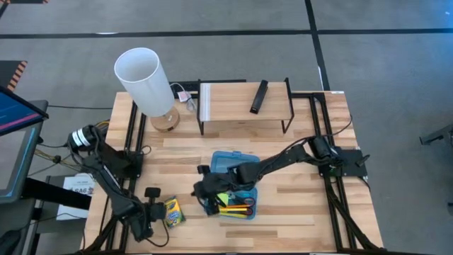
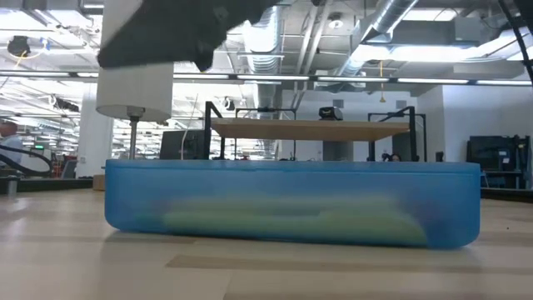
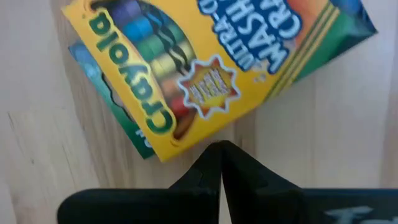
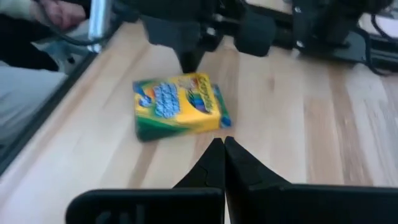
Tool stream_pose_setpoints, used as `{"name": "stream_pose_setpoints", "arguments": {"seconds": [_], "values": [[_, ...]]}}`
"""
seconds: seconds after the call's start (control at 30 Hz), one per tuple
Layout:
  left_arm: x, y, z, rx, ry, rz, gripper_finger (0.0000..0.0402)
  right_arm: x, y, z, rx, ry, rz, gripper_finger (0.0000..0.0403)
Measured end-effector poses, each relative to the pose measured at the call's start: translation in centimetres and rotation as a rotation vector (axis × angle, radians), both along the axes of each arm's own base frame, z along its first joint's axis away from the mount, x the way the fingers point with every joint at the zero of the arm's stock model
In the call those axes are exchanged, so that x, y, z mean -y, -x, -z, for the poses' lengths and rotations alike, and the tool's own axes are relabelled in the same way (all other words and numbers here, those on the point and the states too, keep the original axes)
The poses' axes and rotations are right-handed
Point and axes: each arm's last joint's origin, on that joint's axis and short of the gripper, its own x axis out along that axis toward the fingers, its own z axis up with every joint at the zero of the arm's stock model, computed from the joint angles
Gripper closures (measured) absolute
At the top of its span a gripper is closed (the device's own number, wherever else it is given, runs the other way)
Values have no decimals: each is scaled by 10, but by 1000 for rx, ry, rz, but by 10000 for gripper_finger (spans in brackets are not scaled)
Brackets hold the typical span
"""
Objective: Pack school essentials
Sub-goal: Put the crayon box into the blue supply box
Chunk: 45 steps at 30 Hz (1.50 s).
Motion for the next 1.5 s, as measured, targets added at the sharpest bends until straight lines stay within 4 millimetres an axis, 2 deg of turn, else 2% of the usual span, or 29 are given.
{"name": "stream_pose_setpoints", "arguments": {"seconds": [0.4,0.57,0.77,0.9,1.17,1.3,1.5], "values": [[-23,-31,3,72,-65,14,401,7,3,7,-83,18,-5,395],[-27,-39,3,103,-71,8,401,-7,5,4,-58,8,-30,396],[-29,-43,4,117,-68,-8,401,-11,7,6,-70,-2,-14,396],[-28,-43,4,119,-58,-8,401,-23,5,22,-130,-3,-30,396],[-25,-43,3,124,-9,-68,401,-62,-13,47,-219,-27,-91,397],[-17,-42,2,155,46,-64,401,-70,-20,52,-231,-47,-87,395],[-6,-42,-1,172,142,-40,401,-74,-24,74,-314,-108,-80,392]]}}
